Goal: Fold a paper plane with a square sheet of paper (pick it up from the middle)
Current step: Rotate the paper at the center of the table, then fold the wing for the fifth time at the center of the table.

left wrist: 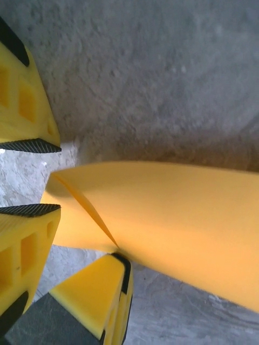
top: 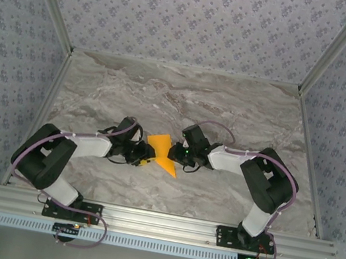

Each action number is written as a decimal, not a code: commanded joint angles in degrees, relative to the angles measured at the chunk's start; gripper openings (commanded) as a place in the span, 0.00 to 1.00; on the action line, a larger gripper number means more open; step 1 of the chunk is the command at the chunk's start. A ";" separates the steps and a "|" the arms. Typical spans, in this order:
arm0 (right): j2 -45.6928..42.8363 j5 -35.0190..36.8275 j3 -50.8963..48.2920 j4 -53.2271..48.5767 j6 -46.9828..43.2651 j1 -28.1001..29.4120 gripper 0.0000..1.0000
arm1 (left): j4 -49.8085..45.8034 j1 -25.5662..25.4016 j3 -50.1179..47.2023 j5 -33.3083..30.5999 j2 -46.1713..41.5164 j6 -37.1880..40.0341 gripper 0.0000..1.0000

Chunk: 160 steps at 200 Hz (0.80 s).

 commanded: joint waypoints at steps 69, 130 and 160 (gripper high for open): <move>-2.80 1.37 -3.25 -1.47 -3.68 -0.90 0.34 | 5.42 -0.25 3.26 1.37 2.96 -0.39 0.18; -12.55 12.85 -4.64 -1.51 -19.74 3.40 0.65 | 4.90 -0.38 3.31 1.38 1.43 -2.50 0.04; -15.46 33.16 -7.59 1.16 -28.00 11.99 0.65 | 4.51 -0.56 3.96 1.69 0.88 -3.49 0.03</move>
